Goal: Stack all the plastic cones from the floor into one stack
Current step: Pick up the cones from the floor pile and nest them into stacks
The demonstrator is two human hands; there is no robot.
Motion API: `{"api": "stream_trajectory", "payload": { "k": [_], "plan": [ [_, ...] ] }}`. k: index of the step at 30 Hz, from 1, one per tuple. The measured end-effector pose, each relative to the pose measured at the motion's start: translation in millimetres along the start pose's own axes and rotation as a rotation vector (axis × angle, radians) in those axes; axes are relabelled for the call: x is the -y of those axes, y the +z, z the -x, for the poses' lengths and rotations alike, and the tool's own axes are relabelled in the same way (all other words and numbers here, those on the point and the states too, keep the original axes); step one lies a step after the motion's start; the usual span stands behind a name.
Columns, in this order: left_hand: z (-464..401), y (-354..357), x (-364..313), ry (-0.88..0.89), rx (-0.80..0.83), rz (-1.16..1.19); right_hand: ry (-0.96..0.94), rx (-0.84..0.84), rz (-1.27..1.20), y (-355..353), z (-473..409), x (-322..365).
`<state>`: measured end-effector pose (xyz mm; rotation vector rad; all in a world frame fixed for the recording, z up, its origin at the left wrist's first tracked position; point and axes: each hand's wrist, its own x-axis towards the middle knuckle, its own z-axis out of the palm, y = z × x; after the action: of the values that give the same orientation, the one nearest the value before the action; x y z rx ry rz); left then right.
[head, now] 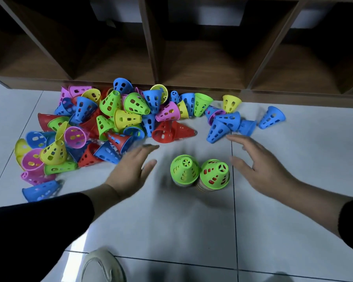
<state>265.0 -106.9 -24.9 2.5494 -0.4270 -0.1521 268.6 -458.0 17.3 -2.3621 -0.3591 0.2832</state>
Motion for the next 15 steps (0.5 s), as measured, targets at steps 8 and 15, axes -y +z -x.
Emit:
{"api": "stream_trajectory", "payload": {
  "k": [8,15],
  "plan": [
    [-114.6,24.8,-10.2,0.226,0.145,-0.611,0.042,0.272,0.662,13.5,-95.3,-45.1],
    [-162.7,59.5,-9.1,0.172,0.296,-0.757,-0.015,0.318,0.906,43.8,-134.0,-53.5]
  ]
}}
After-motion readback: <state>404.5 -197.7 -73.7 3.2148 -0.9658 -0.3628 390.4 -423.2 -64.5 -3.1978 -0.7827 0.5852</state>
